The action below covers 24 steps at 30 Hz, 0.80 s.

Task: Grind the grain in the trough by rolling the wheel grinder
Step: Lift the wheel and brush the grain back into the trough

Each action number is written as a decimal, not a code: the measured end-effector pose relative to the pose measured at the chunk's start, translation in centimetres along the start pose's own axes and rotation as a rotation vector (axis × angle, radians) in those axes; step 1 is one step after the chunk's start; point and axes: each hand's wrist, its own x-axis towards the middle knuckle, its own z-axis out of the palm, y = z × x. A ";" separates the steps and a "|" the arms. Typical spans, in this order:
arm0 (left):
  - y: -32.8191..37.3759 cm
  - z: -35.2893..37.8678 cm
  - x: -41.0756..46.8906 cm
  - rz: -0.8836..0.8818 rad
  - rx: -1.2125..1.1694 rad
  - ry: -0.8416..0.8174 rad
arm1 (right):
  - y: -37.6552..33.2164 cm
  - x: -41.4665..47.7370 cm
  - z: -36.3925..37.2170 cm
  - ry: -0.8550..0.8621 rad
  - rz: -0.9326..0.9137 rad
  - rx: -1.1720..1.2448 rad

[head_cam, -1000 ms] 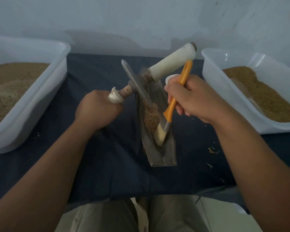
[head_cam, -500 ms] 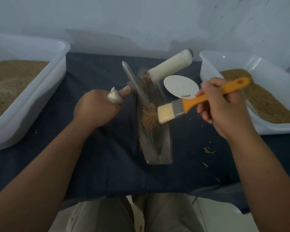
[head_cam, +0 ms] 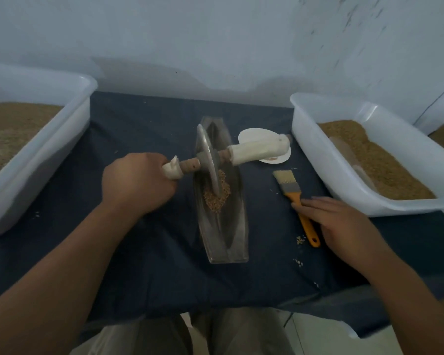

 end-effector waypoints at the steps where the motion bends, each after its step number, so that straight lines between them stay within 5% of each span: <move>1: 0.1 0.0 0.0 0.030 0.026 0.027 | -0.3 0.1 -0.3 0.037 -0.018 -0.012; 6: 0.9 -0.6 0.1 0.216 0.104 0.142 | -3.7 3.9 -3.1 0.401 -0.045 0.048; 14: 0.8 -1.9 0.2 0.335 0.224 0.031 | -8.3 11.9 -3.1 -0.021 -0.034 -0.190; 19: 0.6 -2.3 1.9 0.328 0.271 -0.203 | -7.3 13.5 -1.6 -0.067 0.025 -0.177; 24: 2.1 -1.9 5.6 0.304 0.288 -0.247 | -7.3 17.1 -0.2 -0.004 0.193 -0.194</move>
